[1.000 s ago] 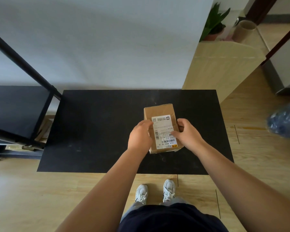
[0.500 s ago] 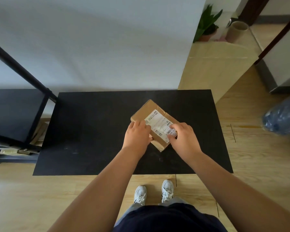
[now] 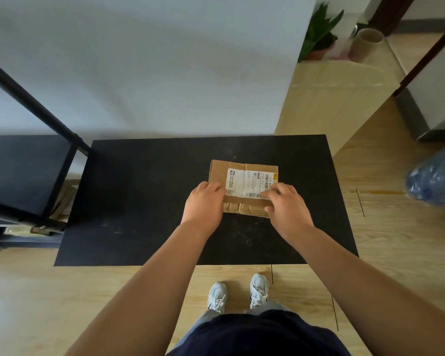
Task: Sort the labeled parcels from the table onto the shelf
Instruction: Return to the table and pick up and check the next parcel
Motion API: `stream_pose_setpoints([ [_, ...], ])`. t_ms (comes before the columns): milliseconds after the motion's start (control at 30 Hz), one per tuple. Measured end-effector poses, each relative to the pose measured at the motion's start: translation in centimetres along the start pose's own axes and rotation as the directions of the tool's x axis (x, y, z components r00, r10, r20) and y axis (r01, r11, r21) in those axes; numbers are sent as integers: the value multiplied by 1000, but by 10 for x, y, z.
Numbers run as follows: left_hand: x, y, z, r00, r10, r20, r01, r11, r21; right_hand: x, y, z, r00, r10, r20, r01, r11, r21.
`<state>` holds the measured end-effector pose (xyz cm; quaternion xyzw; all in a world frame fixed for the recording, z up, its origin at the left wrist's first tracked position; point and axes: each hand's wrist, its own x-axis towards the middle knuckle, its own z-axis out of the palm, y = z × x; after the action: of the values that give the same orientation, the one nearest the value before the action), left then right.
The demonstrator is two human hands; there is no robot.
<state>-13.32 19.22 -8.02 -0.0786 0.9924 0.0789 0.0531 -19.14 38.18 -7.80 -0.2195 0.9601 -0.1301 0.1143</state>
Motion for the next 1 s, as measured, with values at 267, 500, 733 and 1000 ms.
stream_pose_setpoints([
  [267,-16,30,6,1000,3,-5,-3,999,46,18,-2,-5,974,223,29,-224,972,66],
  [500,7,24,0,998,-63,7,63,998,15,19,-3,-3,977,211,32,-213,971,109],
  [733,16,-1,-6,941,-317,122,338,908,-249,5,-2,4,951,308,4,-296,908,298],
  [1000,5,10,-3,880,-406,246,470,816,-337,-3,-6,27,883,363,298,-453,827,335],
])
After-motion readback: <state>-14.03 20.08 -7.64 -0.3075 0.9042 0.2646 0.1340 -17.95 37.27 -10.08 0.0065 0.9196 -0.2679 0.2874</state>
